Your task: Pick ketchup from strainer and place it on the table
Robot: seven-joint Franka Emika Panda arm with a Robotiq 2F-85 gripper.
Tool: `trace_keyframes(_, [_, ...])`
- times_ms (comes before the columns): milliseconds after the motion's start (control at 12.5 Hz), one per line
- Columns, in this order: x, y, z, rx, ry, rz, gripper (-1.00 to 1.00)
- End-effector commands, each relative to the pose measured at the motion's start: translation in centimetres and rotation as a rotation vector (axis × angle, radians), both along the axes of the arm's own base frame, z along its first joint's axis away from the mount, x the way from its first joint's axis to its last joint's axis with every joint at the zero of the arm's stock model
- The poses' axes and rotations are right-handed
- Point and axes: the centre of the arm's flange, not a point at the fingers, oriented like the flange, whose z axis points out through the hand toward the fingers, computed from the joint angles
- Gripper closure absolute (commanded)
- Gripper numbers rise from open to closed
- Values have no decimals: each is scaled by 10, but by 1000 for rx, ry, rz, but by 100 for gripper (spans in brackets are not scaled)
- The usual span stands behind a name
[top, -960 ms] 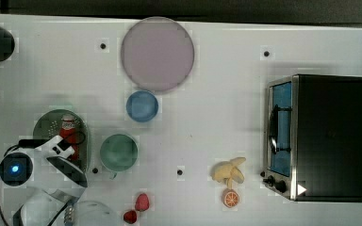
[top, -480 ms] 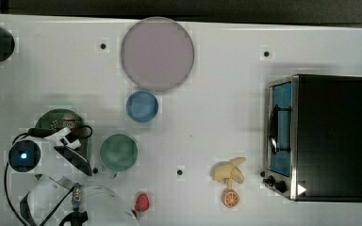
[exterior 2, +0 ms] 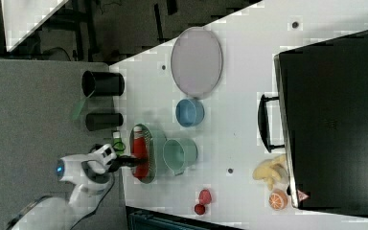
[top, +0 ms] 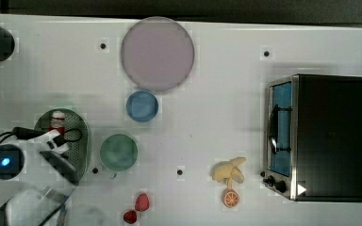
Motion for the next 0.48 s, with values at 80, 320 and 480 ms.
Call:
trace_keyframes(80, [13,14,93,37,-96,-87,-21])
trace_keyframes(320, [26,1,145,1,-64,-132,-21])
trace_keyframes(480, [43,-18,174,-20,-22,-93,-21])
